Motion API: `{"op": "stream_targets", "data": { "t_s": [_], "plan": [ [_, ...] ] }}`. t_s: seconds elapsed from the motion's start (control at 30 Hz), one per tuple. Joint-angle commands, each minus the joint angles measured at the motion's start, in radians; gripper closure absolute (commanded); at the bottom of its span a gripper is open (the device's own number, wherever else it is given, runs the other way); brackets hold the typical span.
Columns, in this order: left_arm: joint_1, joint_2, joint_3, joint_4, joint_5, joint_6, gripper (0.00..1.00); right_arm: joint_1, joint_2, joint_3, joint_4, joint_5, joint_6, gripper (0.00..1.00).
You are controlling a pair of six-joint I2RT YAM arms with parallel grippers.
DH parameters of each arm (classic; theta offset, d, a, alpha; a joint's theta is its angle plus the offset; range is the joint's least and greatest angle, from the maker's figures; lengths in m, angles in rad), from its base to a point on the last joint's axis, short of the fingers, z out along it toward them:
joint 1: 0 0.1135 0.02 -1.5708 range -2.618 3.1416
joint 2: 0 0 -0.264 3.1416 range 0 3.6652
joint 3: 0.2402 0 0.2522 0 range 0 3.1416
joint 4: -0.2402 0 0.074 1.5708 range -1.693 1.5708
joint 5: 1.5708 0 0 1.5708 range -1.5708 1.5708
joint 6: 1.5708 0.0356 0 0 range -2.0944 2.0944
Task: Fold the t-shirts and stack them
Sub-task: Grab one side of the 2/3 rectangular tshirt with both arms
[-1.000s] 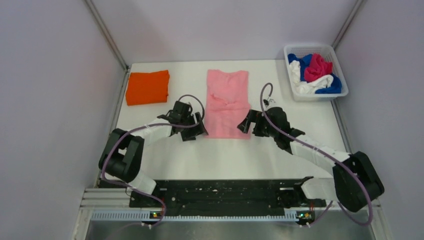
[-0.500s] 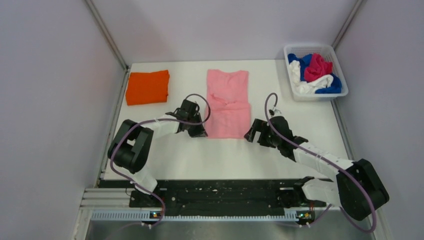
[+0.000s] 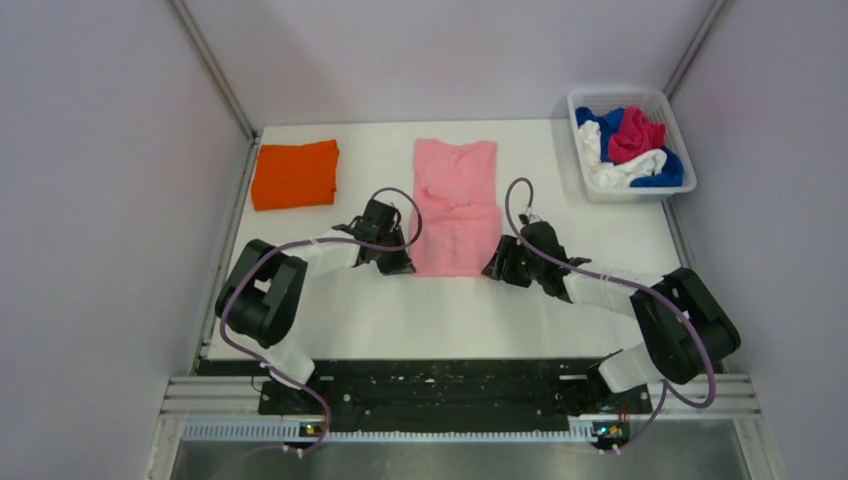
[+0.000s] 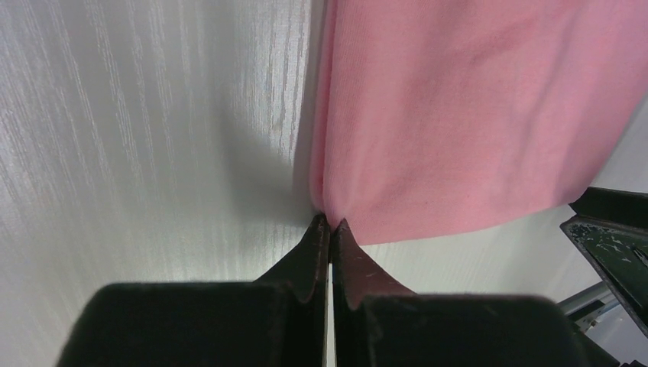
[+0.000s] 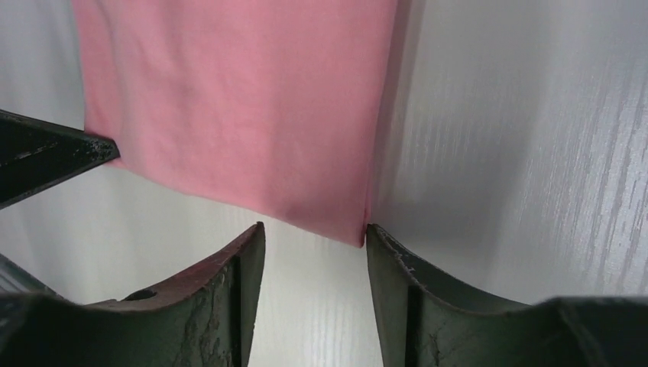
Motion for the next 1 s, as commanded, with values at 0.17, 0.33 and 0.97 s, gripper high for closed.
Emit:
{"op": "stream_targets", "data": {
  "t_s": [0.17,0.33,0.97],
  "plan": [
    [-0.005,-0.02,0.004,-0.042,-0.046,0.007,1.0,0.009,0.009,-0.009,0.004,-0.026,-0.01,0.57],
    [-0.01,-0.022,0.008,-0.055,-0.053,0.012,1.0,0.009,0.039,-0.001,0.011,0.045,-0.041,0.67],
    [-0.198,-0.586,-0.076,-0.443,-0.2,-0.043,1.0,0.067,-0.53,-0.071,-0.244,-0.449,-0.059,1.0]
  ]
}}
